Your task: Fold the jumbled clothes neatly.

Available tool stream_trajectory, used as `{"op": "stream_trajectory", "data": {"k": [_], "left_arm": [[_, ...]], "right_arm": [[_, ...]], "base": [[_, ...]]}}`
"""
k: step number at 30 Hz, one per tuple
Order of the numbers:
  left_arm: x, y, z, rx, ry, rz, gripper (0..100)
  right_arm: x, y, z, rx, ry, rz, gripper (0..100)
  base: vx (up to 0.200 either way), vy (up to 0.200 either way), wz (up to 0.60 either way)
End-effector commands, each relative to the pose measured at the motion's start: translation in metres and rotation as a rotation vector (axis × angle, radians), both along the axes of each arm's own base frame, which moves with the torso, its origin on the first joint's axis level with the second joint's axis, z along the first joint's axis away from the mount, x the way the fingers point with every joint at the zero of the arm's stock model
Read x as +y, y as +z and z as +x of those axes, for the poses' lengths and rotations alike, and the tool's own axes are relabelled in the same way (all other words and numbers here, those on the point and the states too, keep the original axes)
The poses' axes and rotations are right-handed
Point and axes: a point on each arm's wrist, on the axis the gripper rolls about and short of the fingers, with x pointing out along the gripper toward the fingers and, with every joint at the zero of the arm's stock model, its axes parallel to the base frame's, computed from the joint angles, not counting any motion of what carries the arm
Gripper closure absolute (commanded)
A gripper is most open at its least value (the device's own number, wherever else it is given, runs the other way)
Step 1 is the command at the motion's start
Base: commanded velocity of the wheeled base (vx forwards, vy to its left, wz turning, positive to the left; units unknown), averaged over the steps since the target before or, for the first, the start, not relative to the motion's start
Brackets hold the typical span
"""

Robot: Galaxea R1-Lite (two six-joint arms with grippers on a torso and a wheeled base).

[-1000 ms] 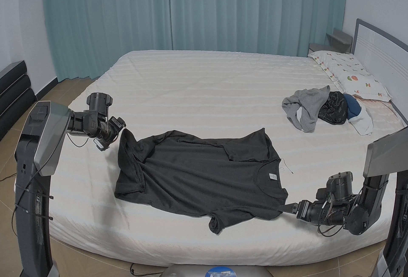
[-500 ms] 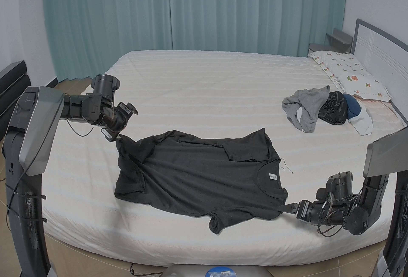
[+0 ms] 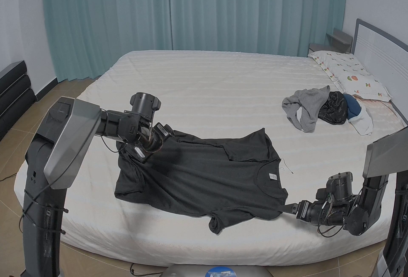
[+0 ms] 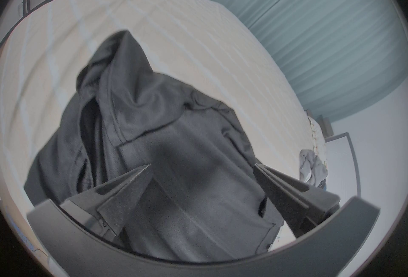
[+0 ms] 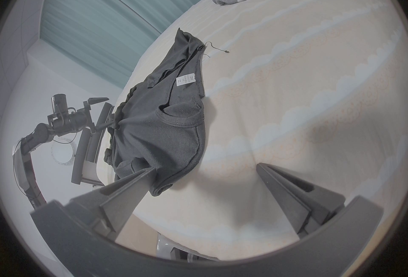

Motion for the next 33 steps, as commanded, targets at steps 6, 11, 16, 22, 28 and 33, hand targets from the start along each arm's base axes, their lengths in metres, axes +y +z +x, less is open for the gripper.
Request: {"op": "stream_trajectory", "data": {"k": [6,11,16,22,28,33], "left_arm": [[-0.007,-0.046,0.013,0.033,0.014,0.099,0],[0.016,-0.054,0.029,0.011,0.062,0.118,0],[0.050,-0.047,0.046,-0.053,0.129,0.150,0],[0.082,-0.041,0.069,-0.310,0.212,0.228,0],[0.098,-0.025,0.078,-0.466,0.275,0.214,0],[0.111,-0.016,0.081,-0.551,0.331,0.214,0]], "right_arm": [[0.000,0.000,0.000,-0.003,0.001,0.001,0],[0.000,0.000,0.000,-0.003,0.001,0.001,0],[0.000,0.000,0.000,-0.001,0.001,0.001,0],[0.000,0.000,0.000,-0.003,0.001,0.001,0],[0.000,0.000,0.000,-0.003,-0.001,0.001,0],[0.000,0.000,0.000,-0.001,0.001,0.001,0]], "base": [[0.000,0.000,0.00],[0.000,0.000,0.00],[0.000,0.000,0.00],[0.000,0.000,0.00],[0.000,0.000,0.00],[0.000,0.000,0.00]]}}
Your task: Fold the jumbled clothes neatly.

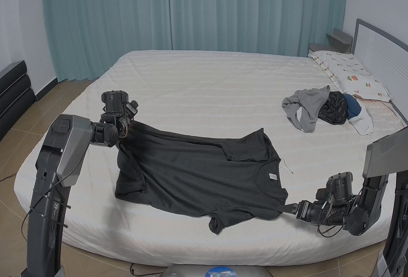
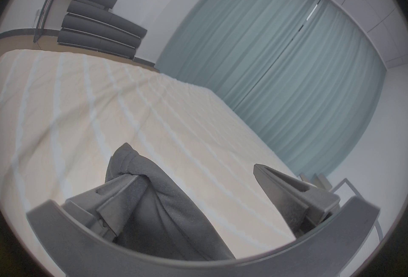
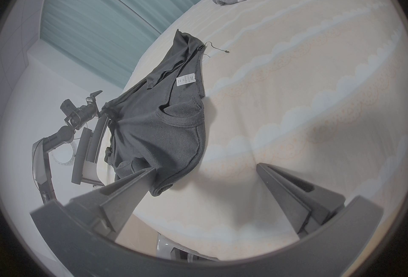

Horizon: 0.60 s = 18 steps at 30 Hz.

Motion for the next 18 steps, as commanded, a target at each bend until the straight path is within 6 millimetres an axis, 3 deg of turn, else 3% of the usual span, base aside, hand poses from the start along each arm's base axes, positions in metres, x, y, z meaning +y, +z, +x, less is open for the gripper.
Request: {"op": "stream_trajectory", "data": {"k": [1,6,13,18], "left_arm": [[0.020,0.002,0.003,-0.041,0.049,0.002,0],[0.032,0.008,0.004,-0.094,0.070,0.002,0],[0.030,0.019,0.003,-0.102,0.034,-0.015,0],[0.024,0.039,-0.005,-0.050,-0.020,-0.116,0]], "right_arm": [[0.000,0.000,0.000,0.003,0.000,0.000,0],[0.000,-0.001,-0.001,0.006,-0.001,0.000,0],[0.000,0.000,-0.001,0.004,0.001,0.002,0],[0.000,0.001,0.000,-0.004,-0.003,0.006,0]], "base": [[0.000,0.000,0.00],[0.000,0.000,0.00],[0.000,0.000,0.00],[0.000,0.000,0.00]]}}
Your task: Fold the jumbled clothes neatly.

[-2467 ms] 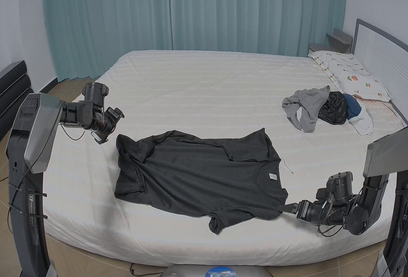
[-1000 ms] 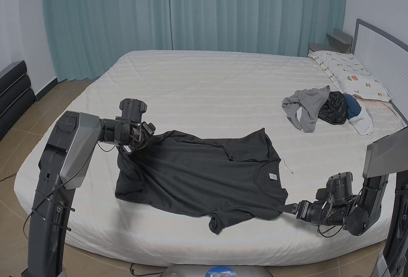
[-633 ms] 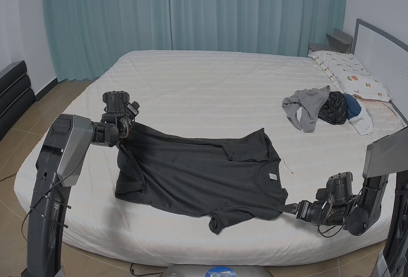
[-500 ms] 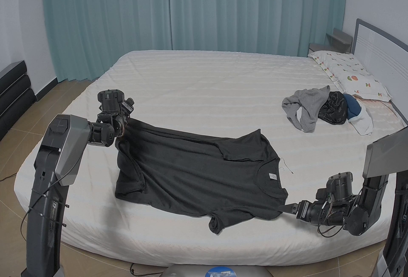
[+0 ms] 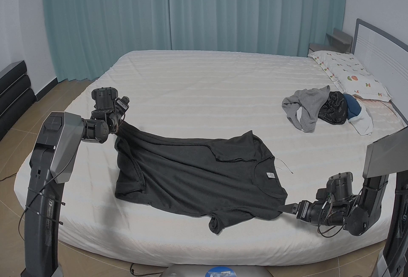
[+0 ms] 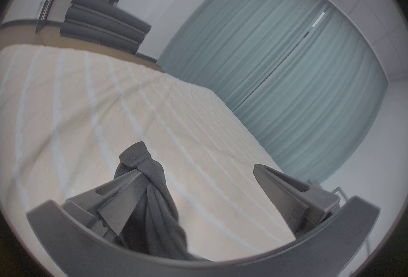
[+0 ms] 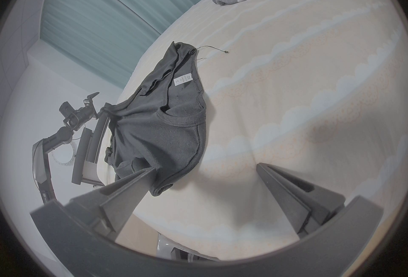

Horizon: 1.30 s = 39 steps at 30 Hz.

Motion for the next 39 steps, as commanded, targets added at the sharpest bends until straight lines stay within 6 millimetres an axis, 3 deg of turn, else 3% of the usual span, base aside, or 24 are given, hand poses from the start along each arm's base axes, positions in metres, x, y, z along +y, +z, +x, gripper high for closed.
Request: {"op": "stream_trajectory", "data": {"k": [1,5,10,16,26,30,39], "left_arm": [[-0.005,0.033,-0.007,-0.025,-0.042,-0.109,0],[-0.002,0.058,-0.014,-0.035,-0.087,-0.261,0],[0.010,0.065,-0.016,-0.040,-0.089,-0.351,0],[0.015,0.061,-0.015,-0.038,-0.099,-0.381,0],[0.013,0.036,-0.032,0.329,-0.280,-0.503,0],[0.020,0.037,-0.043,0.444,-0.363,-0.516,0],[0.030,0.043,-0.060,0.527,-0.374,-0.502,0]], "right_arm": [[0.000,0.002,0.002,-0.008,-0.009,0.011,0],[0.002,0.009,0.005,-0.040,-0.053,0.082,0],[0.004,0.011,0.005,-0.082,-0.060,0.115,0],[0.005,0.011,0.004,-0.080,-0.059,0.115,0],[0.007,0.007,0.003,-0.068,-0.049,0.112,0],[0.008,0.008,0.003,-0.071,-0.048,0.112,0],[0.011,0.007,-0.001,-0.061,-0.032,0.111,0]], "base": [[0.000,0.000,0.00],[0.000,0.000,0.00],[0.000,0.000,0.00],[0.000,0.000,0.00],[0.000,0.000,0.00],[0.000,0.000,0.00],[0.000,0.000,0.00]]}}
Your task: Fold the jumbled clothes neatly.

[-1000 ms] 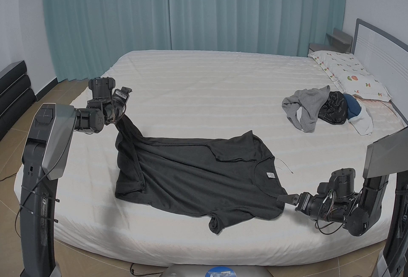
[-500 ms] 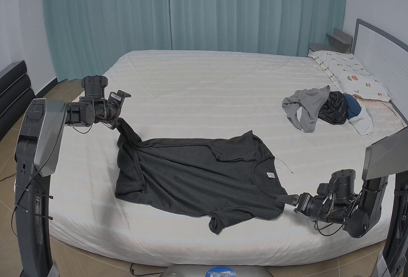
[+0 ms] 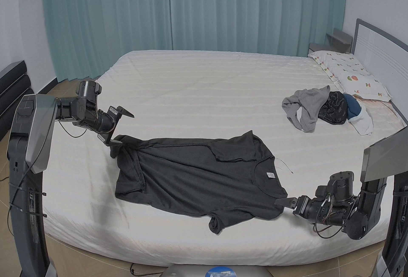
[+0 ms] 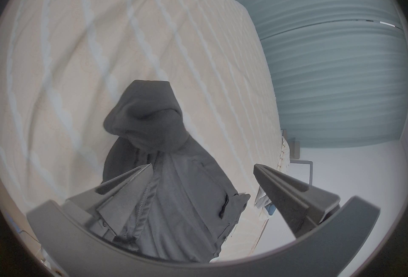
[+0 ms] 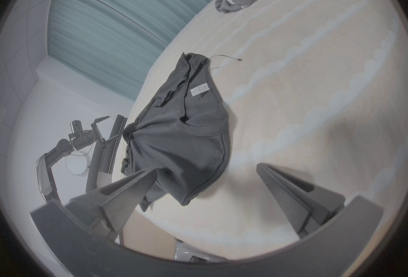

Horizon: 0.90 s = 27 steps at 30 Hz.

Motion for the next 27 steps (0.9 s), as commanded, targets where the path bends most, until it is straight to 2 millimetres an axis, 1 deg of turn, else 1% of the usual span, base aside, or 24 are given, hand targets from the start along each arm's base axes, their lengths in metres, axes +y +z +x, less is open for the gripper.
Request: {"op": "stream_trajectory", "data": {"k": [1,2,6,7,8,9,10,12,13,14,15,17,21,23,24,25,27], "left_arm": [[0.003,0.010,-0.007,0.002,-0.004,0.008,0],[0.005,0.011,-0.018,0.023,-0.033,0.032,0],[0.003,0.014,-0.043,0.048,-0.082,0.052,0],[0.003,0.015,-0.049,0.053,-0.084,0.053,0],[0.003,0.015,-0.049,0.053,-0.084,0.053,0],[0.002,0.018,-0.062,0.052,-0.083,0.057,0],[0.002,0.018,-0.068,0.047,-0.083,0.057,0],[0.002,0.015,-0.078,0.036,-0.083,0.056,0],[0.001,0.010,-0.087,0.022,-0.084,0.058,0],[0.000,0.005,-0.092,0.011,-0.082,0.063,0],[0.000,0.004,-0.093,0.008,-0.082,0.063,0],[-0.002,-0.003,-0.108,-0.023,-0.074,0.065,0],[-0.005,-0.002,-0.136,-0.035,-0.070,0.077,0],[-0.006,-0.001,-0.148,-0.031,-0.057,0.088,0],[-0.006,-0.002,-0.153,-0.028,-0.049,0.094,0],[-0.006,-0.002,-0.156,-0.028,-0.047,0.097,0],[-0.007,-0.005,-0.168,-0.020,-0.031,0.101,0]], "right_arm": [[0.003,-0.001,-0.001,0.004,0.011,-0.001,0],[0.004,0.000,-0.002,0.003,0.019,-0.001,0],[0.010,-0.001,-0.004,0.007,0.036,-0.001,0],[0.011,-0.002,-0.004,0.010,0.039,0.000,0],[0.011,-0.002,-0.004,0.010,0.039,0.000,0],[0.014,-0.003,-0.004,0.015,0.044,0.002,0],[0.015,-0.004,-0.003,0.013,0.046,0.001,0],[0.016,-0.004,-0.002,0.011,0.048,0.001,0],[0.017,-0.005,-0.002,0.010,0.051,0.001,0],[0.018,-0.006,0.000,0.008,0.052,0.002,0],[0.018,-0.006,0.000,0.008,0.052,0.002,0],[0.020,-0.005,0.008,-0.009,0.050,0.008,0],[0.023,-0.005,0.013,-0.013,0.045,0.021,0],[0.028,-0.005,0.015,-0.008,0.058,0.018,0],[0.030,-0.006,0.016,0.001,0.063,0.015,100],[0.031,-0.006,0.016,0.004,0.066,0.014,100],[0.036,-0.004,0.017,0.019,0.080,0.007,100]], "base": [[0.000,0.000,0.00],[0.000,0.000,0.00],[0.000,0.000,0.00],[0.000,0.000,0.00],[0.000,0.000,0.00],[0.000,0.000,0.00],[0.000,0.000,0.00],[0.000,0.000,0.00],[0.000,0.000,0.00],[0.000,0.000,0.00],[0.000,0.000,0.00],[0.000,0.000,0.00],[0.000,0.000,0.00],[0.000,0.000,0.00],[0.000,0.000,0.00],[0.000,0.000,0.00],[0.000,0.000,0.00]]}}
